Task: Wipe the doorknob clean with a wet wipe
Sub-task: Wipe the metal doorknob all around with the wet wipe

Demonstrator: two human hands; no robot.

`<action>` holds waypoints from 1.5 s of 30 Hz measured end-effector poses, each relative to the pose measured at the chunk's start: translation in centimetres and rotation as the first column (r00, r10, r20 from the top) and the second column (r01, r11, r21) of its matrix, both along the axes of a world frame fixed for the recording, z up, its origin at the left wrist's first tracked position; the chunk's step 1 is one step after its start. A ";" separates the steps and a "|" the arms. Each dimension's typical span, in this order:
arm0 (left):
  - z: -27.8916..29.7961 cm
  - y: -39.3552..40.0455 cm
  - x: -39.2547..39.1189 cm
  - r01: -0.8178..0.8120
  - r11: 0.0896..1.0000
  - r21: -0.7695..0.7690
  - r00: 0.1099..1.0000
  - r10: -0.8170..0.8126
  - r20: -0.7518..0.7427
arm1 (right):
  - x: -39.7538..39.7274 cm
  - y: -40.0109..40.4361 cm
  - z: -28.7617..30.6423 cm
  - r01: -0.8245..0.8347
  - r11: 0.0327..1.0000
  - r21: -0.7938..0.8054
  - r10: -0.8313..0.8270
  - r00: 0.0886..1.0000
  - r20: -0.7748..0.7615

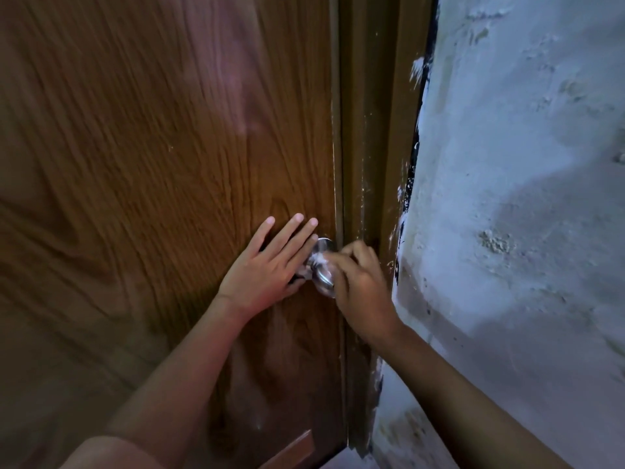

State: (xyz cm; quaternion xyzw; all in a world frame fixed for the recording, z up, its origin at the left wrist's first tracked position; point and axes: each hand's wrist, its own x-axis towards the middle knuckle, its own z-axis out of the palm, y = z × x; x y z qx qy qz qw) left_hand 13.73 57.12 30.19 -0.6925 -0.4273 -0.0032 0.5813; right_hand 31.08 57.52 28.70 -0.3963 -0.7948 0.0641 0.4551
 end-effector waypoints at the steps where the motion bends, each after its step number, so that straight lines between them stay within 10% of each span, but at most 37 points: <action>1: 0.0 0.0 0.0 0.000 1.000 0.000 1.000 0.000 -0.007 | -0.1 -0.3 -0.2 -0.035 0.998 0.060 0.031 0.997 0.070; 9: -0.1 0.0 0.0 0.019 1.000 0.011 1.000 -0.019 0.016 | 2.7 -1.2 -4.4 -0.084 0.944 0.319 -0.006 0.962 0.273; 14: -0.2 0.0 0.0 0.022 1.000 0.011 1.000 -0.023 0.020 | 1.9 -0.4 -1.4 0.087 0.994 0.061 -0.078 0.987 -0.138; 19: -0.2 0.1 -0.1 0.011 1.000 0.002 1.000 -0.011 0.014 | 0.0 0.8 -0.1 0.096 0.969 -0.229 -0.130 0.982 -0.137; 30: 0.1 -0.2 0.0 -0.033 0.999 -0.007 0.999 0.033 -0.010 | 0.2 -1.0 -1.3 -0.039 0.956 0.291 -0.094 0.897 0.431; 40: 0.0 0.0 -0.1 -0.026 0.999 -0.025 1.000 0.027 0.010 | -1.5 1.0 1.0 0.111 0.993 -0.038 -0.097 0.958 0.270; 45: 0.0 0.0 -0.1 -0.010 1.000 -0.015 1.000 0.010 0.015 | -1.2 0.7 0.9 0.088 0.947 -0.309 -0.156 0.966 -0.205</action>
